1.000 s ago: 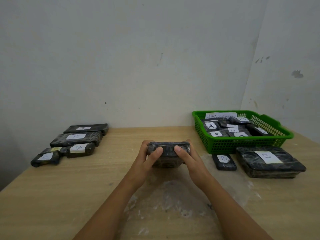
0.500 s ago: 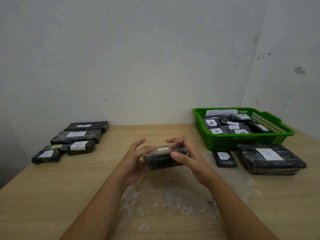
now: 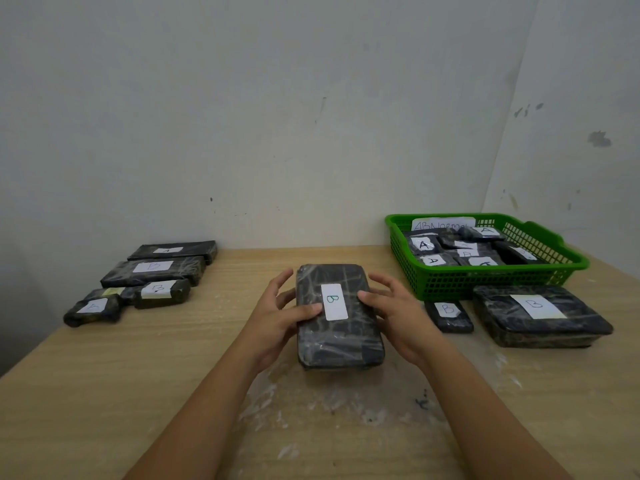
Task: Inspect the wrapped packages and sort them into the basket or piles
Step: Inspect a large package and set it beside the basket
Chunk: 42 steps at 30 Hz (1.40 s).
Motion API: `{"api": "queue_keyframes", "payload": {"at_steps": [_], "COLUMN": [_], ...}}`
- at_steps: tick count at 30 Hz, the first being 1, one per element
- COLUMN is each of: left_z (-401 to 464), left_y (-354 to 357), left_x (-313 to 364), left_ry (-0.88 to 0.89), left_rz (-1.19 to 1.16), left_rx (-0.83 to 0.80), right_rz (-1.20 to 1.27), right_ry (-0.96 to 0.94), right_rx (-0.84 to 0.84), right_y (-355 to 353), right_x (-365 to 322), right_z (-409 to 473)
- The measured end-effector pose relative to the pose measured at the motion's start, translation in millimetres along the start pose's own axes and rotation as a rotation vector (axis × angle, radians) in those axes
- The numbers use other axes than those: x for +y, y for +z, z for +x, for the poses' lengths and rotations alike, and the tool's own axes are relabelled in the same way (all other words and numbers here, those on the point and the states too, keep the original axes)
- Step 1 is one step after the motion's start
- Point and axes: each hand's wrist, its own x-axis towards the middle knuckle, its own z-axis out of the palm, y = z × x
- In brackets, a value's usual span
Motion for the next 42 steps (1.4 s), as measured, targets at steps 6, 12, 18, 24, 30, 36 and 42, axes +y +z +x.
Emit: {"api": "queue_keyframes", "payload": {"at_steps": [6,12,18,24,30,36,42], "left_z": [0,-5,-10,-25,-25,-21,-23], "left_y": [3,5,10,26,33,29,30], "left_x": [3,2,1,8,8,-7,-10], "left_ry": [0.053,0.283,0.385,0.363,0.396,0.418,0.439], "left_rz": [0.021,0.336,0.452,0.284,0.094,0.078,0.152], "left_rx": [0.004,0.016,-0.062,-0.015,0.015,-0.01,-0.04], "right_rz": [0.015,-0.087,-0.078,-0.089,-0.003,-0.014,-0.06], "right_ry": [-0.137,-0.339,-0.325,-0.402,-0.422,-0.416,-0.445], "right_rx": [-0.067,-0.111,-0.045,-0.073,-0.106,-0.062,-0.055], "right_y": [-2,4,20,30,42,43,37], "right_x": [-5,-2,-15,-16,-6,-3,2], "right_z": [-1,-5,-24,-36,-41,-36,-32]}}
